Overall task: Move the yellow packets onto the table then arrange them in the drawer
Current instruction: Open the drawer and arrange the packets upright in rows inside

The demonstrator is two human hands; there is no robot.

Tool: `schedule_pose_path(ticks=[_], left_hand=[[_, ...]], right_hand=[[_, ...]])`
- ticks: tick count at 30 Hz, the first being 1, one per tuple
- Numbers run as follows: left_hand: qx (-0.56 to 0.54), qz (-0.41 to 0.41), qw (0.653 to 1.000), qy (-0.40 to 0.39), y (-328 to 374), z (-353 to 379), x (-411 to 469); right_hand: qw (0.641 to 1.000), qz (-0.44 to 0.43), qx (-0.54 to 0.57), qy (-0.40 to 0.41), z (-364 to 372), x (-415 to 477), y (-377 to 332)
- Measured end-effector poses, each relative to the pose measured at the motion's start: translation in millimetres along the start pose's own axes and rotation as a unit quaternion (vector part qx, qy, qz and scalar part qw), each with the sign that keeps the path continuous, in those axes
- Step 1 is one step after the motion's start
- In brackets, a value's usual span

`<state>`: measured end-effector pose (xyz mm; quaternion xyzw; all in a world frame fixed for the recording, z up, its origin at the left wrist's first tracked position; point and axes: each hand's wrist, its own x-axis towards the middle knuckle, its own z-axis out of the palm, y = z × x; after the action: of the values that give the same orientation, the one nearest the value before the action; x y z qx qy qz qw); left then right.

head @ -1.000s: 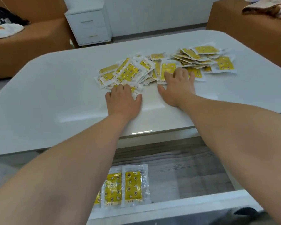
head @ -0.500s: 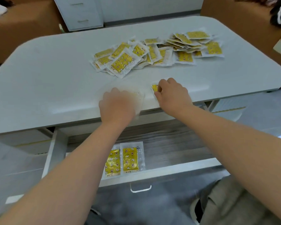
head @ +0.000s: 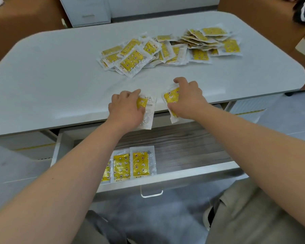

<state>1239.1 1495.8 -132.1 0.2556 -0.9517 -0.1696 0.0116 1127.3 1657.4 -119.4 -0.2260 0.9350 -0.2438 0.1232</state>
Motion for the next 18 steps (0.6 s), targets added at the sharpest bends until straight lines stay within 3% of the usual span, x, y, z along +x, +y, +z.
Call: schedule_pose_path(ticks=[3,7,12,15,18], left_hand=[[-0.129,-0.023,0.991,-0.005,6,-7,-6],[-0.179,-0.024,0.983,0.02,11,-11,-25],[-0.236,-0.05,0.97,-0.043,5,2,-79],[-0.265,-0.104,0.956,-0.073,-2,22,-79],[-0.227,-0.096,0.962,-0.114,-3,41,-61]], right_hand=[[0.997,0.03,0.065,-0.025,-10,-7,2],[0.996,0.001,0.077,-0.041,-16,-28,12],[0.985,-0.099,-0.02,-0.143,-13,-53,8],[0.977,-0.094,-0.061,-0.179,-9,-50,14],[0.965,-0.083,-0.138,-0.209,3,-36,19]])
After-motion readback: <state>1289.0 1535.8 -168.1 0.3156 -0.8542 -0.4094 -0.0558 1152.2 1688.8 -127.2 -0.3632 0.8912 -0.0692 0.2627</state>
